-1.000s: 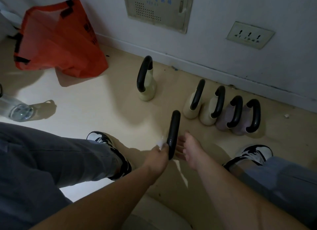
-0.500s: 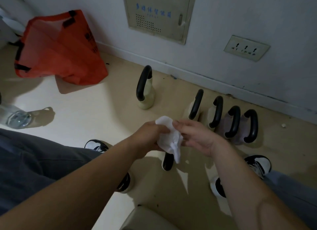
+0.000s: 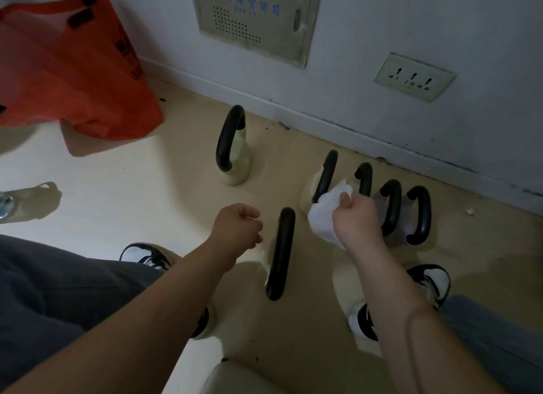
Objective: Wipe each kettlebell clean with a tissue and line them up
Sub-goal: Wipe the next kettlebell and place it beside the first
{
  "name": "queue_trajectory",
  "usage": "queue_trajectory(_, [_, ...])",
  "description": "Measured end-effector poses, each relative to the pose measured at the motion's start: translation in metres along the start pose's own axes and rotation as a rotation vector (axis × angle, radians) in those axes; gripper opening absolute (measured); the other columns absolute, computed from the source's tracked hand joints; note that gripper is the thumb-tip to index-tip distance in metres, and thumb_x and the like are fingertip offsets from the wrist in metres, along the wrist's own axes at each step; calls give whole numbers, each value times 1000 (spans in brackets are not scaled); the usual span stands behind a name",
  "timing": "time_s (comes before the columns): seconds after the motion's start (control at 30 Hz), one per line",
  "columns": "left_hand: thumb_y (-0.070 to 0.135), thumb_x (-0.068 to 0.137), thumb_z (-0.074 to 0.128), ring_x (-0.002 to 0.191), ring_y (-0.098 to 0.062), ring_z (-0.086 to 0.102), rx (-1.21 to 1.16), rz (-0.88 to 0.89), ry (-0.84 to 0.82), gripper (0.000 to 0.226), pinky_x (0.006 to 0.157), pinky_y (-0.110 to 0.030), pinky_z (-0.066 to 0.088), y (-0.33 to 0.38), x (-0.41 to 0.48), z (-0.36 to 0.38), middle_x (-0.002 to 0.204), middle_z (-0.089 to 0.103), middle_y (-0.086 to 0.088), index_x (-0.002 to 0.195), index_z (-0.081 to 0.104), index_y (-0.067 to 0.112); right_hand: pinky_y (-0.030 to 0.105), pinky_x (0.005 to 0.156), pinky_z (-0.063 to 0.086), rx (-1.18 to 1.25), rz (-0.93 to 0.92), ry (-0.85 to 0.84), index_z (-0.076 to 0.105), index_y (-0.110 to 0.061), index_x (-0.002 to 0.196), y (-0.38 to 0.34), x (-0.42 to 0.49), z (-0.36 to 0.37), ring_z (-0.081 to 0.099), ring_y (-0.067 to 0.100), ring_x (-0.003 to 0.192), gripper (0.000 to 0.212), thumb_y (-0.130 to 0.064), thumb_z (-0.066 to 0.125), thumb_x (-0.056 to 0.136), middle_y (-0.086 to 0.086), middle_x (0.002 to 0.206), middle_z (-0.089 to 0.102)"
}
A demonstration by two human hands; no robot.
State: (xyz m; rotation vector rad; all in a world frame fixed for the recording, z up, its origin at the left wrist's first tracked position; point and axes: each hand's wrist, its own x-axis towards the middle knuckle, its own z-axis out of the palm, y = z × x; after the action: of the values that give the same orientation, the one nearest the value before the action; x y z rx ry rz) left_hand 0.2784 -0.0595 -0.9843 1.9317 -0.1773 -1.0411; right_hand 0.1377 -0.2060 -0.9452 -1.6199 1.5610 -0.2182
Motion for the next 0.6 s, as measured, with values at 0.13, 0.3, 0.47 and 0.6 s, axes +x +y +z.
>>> queue_trajectory(0.13, [13, 90, 64, 85, -25, 72, 26, -53, 3, 26, 82, -42, 60, -18, 10, 12, 106, 67, -8, 115, 62, 10, 33, 78, 46, -297, -133, -5, 64, -20, 124, 1, -11, 30, 65, 31, 105, 35, -35, 36, 109, 6, 116, 70])
queue_trajectory(0.3, [21, 94, 61, 109, -25, 64, 145, -116, -146, 38, 97, -45, 55, -38, 20, 25, 124, 63, -7, 131, 59, 12, 30, 79, 48, 9, 94, -116, 60, -10, 134, 6, -12, 76, 62, 24, 92, 44, -36, 32, 111, 3, 106, 63])
queue_trajectory(0.47, [19, 95, 60, 115, -25, 61, 166, -166, -158, 41, 103, -44, 51, -51, 30, 19, 128, 62, -7, 134, 59, 12, 44, 108, 48, 281, 245, -322, 48, -13, 148, -7, 15, 103, 58, 31, 124, 51, -41, 37, 108, 7, 133, 58])
queue_trajectory(0.6, [17, 93, 61, 109, -23, 63, 128, -210, -132, 36, 99, -42, 54, -61, 35, 12, 124, 63, -7, 129, 62, 14, 33, 82, 47, 168, 168, -411, 55, -14, 139, -1, 23, 100, 61, 22, 104, 45, -42, 36, 109, 4, 118, 63])
